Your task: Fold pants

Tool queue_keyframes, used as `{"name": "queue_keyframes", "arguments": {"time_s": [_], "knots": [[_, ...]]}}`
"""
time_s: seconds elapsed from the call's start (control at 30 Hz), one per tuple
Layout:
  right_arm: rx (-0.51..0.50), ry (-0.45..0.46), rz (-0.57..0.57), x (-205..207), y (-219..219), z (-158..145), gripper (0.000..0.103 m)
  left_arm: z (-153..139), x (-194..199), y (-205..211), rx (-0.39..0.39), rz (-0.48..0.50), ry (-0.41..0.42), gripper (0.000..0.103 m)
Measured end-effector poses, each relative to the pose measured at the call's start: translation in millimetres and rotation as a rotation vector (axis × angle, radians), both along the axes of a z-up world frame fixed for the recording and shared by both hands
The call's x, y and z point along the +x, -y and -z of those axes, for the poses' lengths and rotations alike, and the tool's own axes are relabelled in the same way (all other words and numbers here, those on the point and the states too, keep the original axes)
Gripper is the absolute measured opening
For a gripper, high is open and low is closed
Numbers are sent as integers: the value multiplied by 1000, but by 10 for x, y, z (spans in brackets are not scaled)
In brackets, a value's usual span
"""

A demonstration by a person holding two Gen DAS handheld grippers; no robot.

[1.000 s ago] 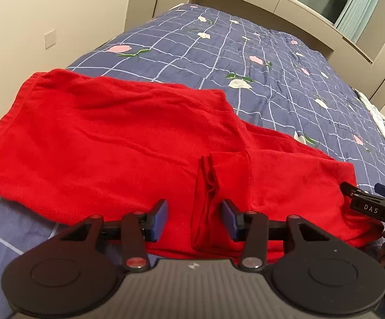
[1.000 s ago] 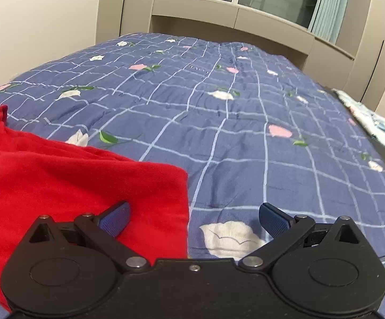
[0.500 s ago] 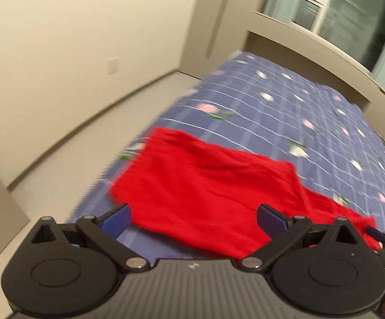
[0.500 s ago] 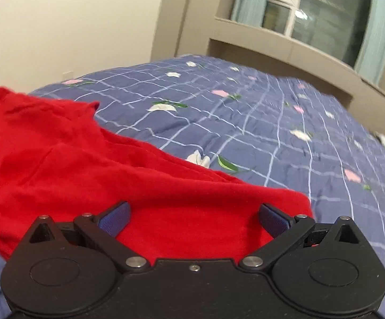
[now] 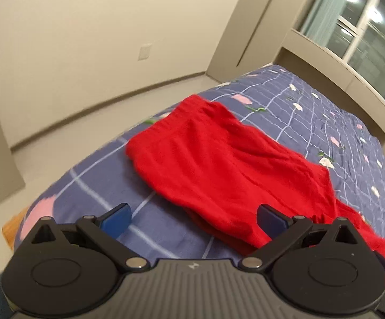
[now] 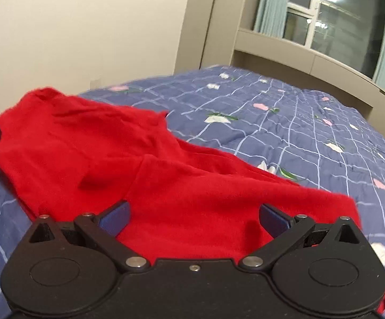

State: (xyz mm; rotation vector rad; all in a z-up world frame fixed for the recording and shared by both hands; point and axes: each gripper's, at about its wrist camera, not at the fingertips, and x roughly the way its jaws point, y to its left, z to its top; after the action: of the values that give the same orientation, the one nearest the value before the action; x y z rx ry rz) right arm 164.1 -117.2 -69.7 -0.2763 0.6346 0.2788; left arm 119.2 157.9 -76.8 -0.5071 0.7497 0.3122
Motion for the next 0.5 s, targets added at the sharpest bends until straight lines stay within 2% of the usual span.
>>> {"name": "queue_keyframes", "arguments": {"time_s": [0.27, 0.5], "knots": [[43, -28, 5, 44, 59, 31, 102, -25, 315, -23, 29, -30, 34, 102], [34, -20, 5, 32, 36, 41, 102, -174, 404, 197, 187, 55, 115, 102]]}}
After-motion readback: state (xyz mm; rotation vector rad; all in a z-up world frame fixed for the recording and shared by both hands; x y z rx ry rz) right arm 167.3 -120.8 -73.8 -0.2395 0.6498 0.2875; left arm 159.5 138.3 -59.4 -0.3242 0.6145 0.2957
